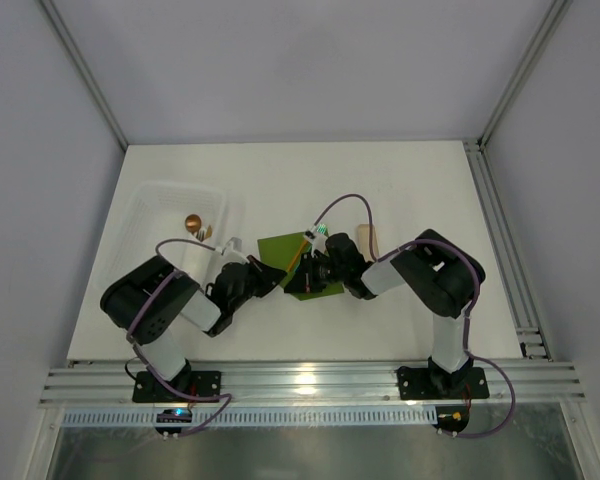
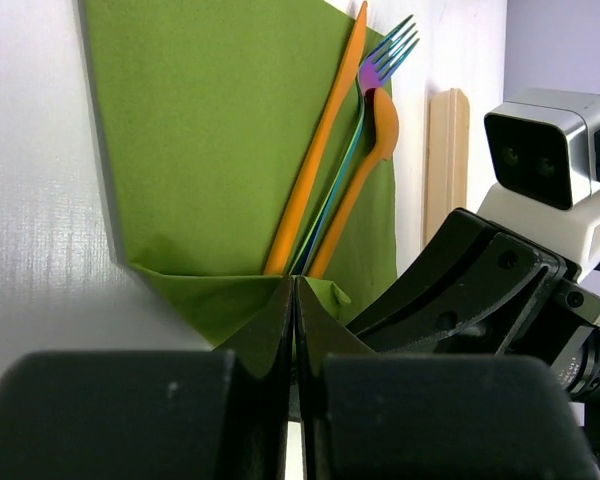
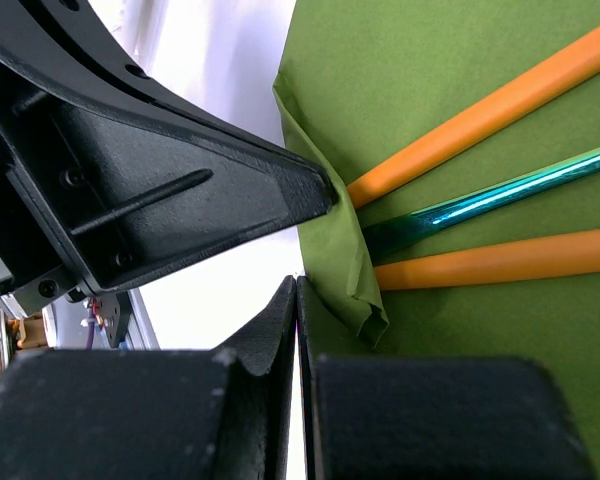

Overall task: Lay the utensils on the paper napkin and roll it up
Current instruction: Roll the napkin at the center of the board.

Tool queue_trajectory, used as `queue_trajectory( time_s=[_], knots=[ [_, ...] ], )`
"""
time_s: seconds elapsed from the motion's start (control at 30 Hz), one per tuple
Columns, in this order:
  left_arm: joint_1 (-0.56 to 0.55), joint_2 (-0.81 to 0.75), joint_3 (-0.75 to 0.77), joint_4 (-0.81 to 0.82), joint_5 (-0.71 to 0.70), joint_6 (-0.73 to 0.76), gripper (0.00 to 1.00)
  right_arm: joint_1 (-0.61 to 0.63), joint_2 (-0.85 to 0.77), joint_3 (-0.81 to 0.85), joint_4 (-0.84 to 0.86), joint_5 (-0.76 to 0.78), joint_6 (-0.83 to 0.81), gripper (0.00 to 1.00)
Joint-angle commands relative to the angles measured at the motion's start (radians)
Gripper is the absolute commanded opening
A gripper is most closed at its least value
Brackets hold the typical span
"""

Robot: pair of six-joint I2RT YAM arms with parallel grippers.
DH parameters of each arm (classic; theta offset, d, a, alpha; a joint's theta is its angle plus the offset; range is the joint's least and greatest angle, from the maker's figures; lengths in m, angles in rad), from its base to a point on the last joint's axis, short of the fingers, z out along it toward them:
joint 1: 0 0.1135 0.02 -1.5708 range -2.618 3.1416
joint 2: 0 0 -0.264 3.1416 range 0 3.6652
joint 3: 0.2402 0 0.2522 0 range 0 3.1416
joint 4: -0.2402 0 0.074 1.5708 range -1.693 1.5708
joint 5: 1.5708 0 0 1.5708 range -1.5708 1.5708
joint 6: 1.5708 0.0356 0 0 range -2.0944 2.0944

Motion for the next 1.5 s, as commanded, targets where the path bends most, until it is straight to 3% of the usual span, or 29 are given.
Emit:
queue_trajectory(
  time_s=[0.0,0.23,0.67,1.03,1.13,1.3,1.47],
  knots=[
    [0.002,0.022,0.002,0.141,0.003,-0.005,0.00,-0.008,0.004,-0.004,0.027,0.001,-0.017,0.04],
    [0.004,-0.027,-0.029,0.040,-0.086,-0.002,0.00,-0.011,0.005,-0.009,0.025,-0.003,-0.013,0.04],
    [0.002,-0.024,0.057,-0.280,-0.157,-0.002,0.00,-0.024,0.031,-0.061,0.085,-0.066,0.060,0.04],
    [0.002,-0.035,0.078,-0.329,-0.149,0.015,0.00,-0.078,0.051,-0.162,0.194,-0.120,0.123,0.04],
    [-0.001,-0.043,0.075,-0.337,-0.146,0.019,0.00,-0.077,-0.021,-0.183,0.168,-0.121,0.092,0.04],
    [-0.010,-0.061,0.078,-0.359,-0.147,0.027,0.00,-0.077,-0.176,-0.135,-0.019,-0.091,0.013,0.04],
    [-0.024,-0.092,0.097,-0.406,-0.158,0.038,0.00,-0.077,-0.168,-0.018,-0.075,-0.098,-0.003,0.04]
  ],
)
